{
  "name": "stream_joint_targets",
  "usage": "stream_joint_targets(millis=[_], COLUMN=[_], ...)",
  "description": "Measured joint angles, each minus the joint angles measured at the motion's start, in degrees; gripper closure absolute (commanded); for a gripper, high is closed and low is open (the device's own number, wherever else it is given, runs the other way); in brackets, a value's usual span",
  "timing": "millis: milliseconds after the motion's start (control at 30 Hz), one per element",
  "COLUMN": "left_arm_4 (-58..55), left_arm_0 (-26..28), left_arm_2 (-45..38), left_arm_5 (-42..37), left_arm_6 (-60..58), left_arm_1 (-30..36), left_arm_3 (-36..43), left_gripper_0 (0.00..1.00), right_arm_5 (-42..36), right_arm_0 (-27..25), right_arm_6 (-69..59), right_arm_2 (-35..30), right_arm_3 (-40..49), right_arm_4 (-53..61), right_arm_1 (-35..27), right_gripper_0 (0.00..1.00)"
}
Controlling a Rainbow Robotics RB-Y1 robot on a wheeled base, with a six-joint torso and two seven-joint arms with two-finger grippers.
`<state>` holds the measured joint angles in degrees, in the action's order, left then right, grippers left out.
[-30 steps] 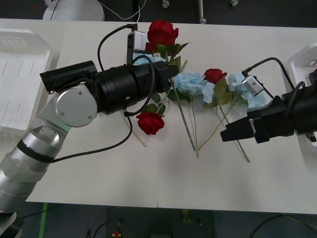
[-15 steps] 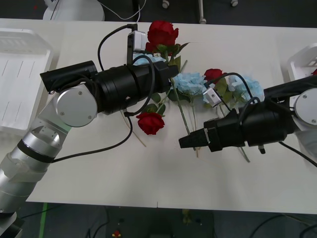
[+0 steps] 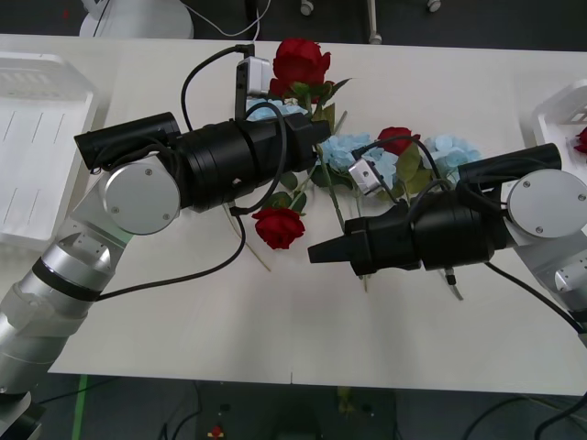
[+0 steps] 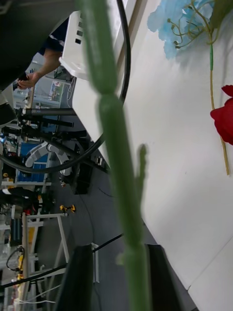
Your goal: Put the red flowers into the right box and the blue flowers into the left box
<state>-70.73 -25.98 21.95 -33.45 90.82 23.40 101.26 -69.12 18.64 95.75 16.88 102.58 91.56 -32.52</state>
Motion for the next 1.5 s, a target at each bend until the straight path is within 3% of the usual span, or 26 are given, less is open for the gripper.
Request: stream_joint_targets(millis=[233, 267, 300, 333, 400, 733, 900, 1233, 1500], left_arm_4=[-0.01, -0.01, -0.01, -0.01, -0.01, -5.52, -9.65, -14.32, -4.34], left_arm_0=[0.00, 0.00, 0.00, 0.00, 0.00, 0.16, 2.87, 13.29, 12.48], left_arm_2=[0.00, 0.00, 0.00, -0.01, -0.05, -3.57, -8.17, -28.09, -36.19], left_arm_5=[0.00, 0.00, 0.00, 0.00, 0.00, 0.00, -1.37, -20.51, -37.07], left_arm_6=[0.00, 0.00, 0.00, 0.00, 0.00, 0.02, 0.78, 0.90, 0.65], left_arm_1=[0.00, 0.00, 0.00, 0.00, 0.00, 1.70, 5.35, 11.08, 11.50], left_arm_3=[-0.03, -0.04, -0.05, -0.06, -0.08, -0.12, 0.88, 4.64, 1.72], left_gripper_0=[0.99, 0.76, 0.37, 0.21, 0.11, 0.07, 0.03, 0.00, 0.00], right_arm_5=[0.00, 0.00, 0.00, 0.00, 0.00, 0.00, -0.54, -11.07, -16.88], right_arm_0=[0.07, 0.07, 0.07, 0.07, 0.07, 0.10, 0.39, 0.73, 1.05], right_arm_6=[-0.91, -0.91, -0.91, -0.91, -0.91, -0.92, -1.14, -13.51, -14.57], right_arm_2=[0.01, 0.01, 0.01, 0.01, 0.01, -0.01, -0.73, -12.49, -22.73], right_arm_3=[0.00, 0.00, 0.00, 0.00, 0.00, 0.00, 0.00, -0.02, -6.12], right_arm_4=[-0.51, -0.52, -0.52, -0.53, -0.53, -0.99, -3.66, -22.09, -32.67], right_arm_1=[0.00, 0.00, 0.00, 0.00, 0.00, -0.17, -2.32, -10.10, -19.79], right_gripper_0=[1.00, 1.00, 1.00, 1.00, 1.00, 1.00, 1.00, 1.00, 1.00])
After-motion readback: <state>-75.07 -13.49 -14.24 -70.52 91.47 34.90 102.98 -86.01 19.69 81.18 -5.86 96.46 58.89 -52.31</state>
